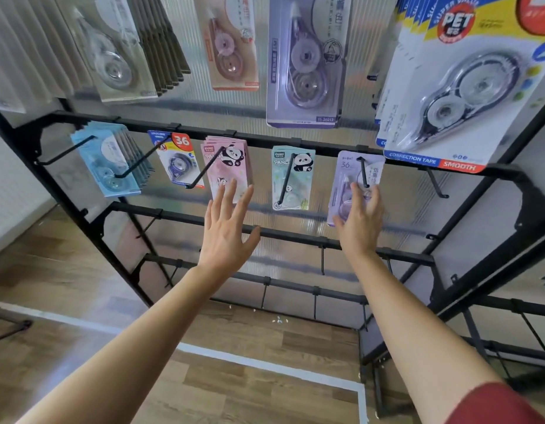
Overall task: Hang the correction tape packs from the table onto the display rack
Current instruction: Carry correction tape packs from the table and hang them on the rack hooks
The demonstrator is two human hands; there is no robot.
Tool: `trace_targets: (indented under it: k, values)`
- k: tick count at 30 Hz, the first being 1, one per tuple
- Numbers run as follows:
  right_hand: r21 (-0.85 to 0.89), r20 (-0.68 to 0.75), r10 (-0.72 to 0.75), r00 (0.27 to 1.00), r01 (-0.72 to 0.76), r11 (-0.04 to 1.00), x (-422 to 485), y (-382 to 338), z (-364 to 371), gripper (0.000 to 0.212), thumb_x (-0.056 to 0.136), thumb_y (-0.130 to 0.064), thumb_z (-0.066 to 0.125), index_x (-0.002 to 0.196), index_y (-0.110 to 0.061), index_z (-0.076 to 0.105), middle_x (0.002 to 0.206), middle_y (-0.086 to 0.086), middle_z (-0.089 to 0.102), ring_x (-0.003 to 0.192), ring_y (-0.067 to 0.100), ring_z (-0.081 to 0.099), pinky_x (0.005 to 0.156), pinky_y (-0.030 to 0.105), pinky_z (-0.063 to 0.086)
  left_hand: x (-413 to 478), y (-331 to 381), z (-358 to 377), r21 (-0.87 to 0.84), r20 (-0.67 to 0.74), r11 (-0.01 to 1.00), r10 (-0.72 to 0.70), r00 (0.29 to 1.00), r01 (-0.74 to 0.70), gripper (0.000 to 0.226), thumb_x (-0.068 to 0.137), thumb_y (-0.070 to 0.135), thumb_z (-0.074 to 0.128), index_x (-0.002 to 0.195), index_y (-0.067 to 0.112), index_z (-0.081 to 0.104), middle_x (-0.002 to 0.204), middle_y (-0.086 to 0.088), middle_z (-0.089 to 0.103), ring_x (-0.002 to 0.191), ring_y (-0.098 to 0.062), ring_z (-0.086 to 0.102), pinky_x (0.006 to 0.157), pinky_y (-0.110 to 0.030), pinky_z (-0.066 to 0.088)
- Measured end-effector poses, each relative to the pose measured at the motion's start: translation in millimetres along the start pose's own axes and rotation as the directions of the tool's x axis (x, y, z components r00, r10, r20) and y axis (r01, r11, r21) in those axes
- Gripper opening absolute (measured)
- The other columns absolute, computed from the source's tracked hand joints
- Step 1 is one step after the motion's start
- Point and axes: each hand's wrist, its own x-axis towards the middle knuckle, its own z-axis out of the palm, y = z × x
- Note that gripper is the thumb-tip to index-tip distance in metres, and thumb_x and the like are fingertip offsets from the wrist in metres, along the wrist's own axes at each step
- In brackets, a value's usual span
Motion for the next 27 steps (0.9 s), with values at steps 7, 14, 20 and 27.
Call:
trace_targets:
  k: [7,14,20,27]
  values:
    - [-0.087,0.168,-0.013,0.986,0.028,0.996,22.1,5.6,2.5,0.078,0.089,-0.014,0.062,0.151,-0.029,0.016,0.156,0.019,0.007,0.138,0.041,0.024,0.1,0.048,0.045,-8.3,-5.4,-7.2,0.002,-0.011,0.999,-0.033,0.999,0.033,0.07,0.09,0.022,0.059,0.151,0.02,0.023,0.16,-0.008,0.007,0.147,-0.027,0.001,0.117,-0.039,0.002]
    - [-0.158,0.252,0.061,0.966,-0.022,0.987,0.3,-2.1,-13.0,0.08,0.09,-0.028,0.06,0.152,-0.02,0.01,0.158,0.016,0.001,0.142,0.037,0.015,0.111,0.05,0.026,-34.3,-13.0,-6.8,-0.018,-0.024,0.997,-0.075,0.997,0.074,0.072,0.089,0.02,0.061,0.15,0.02,0.024,0.159,-0.01,0.011,0.147,-0.03,0.005,0.117,-0.043,0.007]
    - [-0.124,0.373,-0.02,0.928,0.071,0.99,-70.6,-29.9,-13.2,0.071,0.092,-0.03,0.056,0.15,-0.014,0.018,0.155,0.018,0.017,0.14,0.034,0.023,0.107,0.047,0.029,-77.6,-35.9,-8.7,0.011,-0.028,0.987,-0.159,0.987,0.16,0.073,0.087,0.022,0.063,0.15,0.021,0.026,0.158,-0.014,0.014,0.145,-0.034,0.009,0.116,-0.047,0.01]
    - [0.031,0.571,-0.207,0.795,0.231,0.973,-166.8,-95.4,0.8,0.066,0.095,-0.032,0.052,0.15,-0.018,0.019,0.156,0.014,0.018,0.143,0.029,0.017,0.113,0.043,0.022,-155.0,-88.1,-29.4,0.127,0.058,0.943,-0.318,0.946,0.309,0.072,0.088,0.034,0.061,0.15,0.026,0.025,0.16,-0.01,0.004,0.147,-0.029,-0.005,0.116,-0.046,-0.008]
